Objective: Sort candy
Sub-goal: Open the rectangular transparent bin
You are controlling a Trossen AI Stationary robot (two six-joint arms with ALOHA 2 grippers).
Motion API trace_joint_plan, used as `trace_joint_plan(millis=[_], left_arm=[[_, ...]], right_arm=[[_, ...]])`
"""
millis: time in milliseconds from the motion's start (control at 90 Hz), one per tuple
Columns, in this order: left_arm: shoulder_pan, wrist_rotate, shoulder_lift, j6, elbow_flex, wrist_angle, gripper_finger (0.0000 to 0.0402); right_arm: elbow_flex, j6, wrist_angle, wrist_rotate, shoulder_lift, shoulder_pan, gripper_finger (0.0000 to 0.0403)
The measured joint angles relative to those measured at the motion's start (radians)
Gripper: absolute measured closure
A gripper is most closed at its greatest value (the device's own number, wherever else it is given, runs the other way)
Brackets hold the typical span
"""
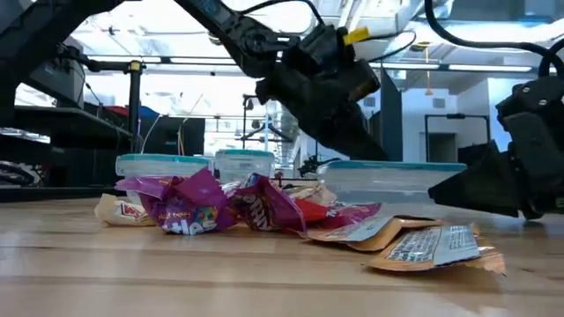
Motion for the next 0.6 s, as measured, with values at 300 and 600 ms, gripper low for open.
trace_joint_plan(millis=[300, 600], left_arm=[[0.012, 0.13, 0.0, 0.077, -0.001, -0.04, 0.0402], [0.004, 0.147, 0.0, 0.087, -0.001, -0.003, 0.0402]], right_arm=[[-0.108, 0.057, 0.0, -0.058, -0.124, 0.065, 0.0283], [-0.127, -0.003, 0.047, -0.163, -0.16, 0.04, 0.0283]])
